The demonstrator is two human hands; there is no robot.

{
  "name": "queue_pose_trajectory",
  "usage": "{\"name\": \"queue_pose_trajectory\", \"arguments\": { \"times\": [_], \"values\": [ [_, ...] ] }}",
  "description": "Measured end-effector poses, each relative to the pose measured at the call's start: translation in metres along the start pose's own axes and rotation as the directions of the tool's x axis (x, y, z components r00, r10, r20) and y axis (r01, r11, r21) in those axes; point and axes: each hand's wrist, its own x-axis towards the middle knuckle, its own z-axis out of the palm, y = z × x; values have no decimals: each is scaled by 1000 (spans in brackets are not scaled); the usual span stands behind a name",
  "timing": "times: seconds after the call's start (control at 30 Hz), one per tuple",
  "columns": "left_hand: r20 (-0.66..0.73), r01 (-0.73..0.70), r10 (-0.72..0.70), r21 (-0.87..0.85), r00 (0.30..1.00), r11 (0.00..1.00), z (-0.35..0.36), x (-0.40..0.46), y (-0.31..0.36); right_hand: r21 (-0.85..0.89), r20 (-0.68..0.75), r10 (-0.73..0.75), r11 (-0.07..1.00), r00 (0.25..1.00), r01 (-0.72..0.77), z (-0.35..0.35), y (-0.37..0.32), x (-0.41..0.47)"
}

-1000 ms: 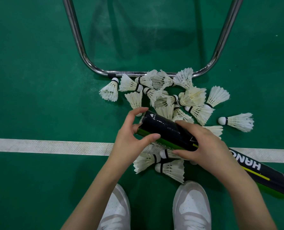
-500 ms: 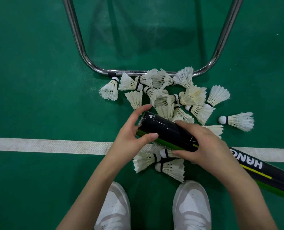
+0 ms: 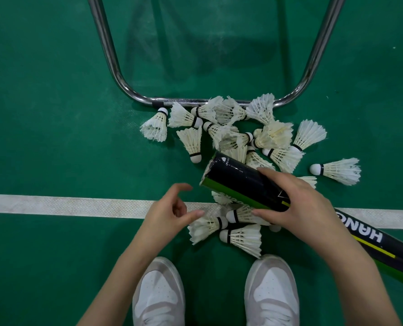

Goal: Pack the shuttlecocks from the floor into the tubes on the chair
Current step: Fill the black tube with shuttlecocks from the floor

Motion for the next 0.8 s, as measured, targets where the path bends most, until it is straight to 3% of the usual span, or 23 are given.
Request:
{"name": "queue_pose_trajectory", "arguments": {
  "times": [0.2,0.4,0.57,0.8],
  "values": [
    [75,68,-78,127,994,990,9,-6,-9,5,11,-3,1000,1000,3,2,-1,-1],
    [25,135,-134,-19,991,991,12,-4,-6,4,19,-2,1000,1000,2,2,-2,-2],
    [-79,133,-146,-154,986,979,0,1,2,-3,26,8,1000,1000,-8,2,-3,-1],
    [-337,-24,-74,-280,939,960,-34,7,33,-7,31,3,1000,1000,-3,1,-5,0]
  ]
}}
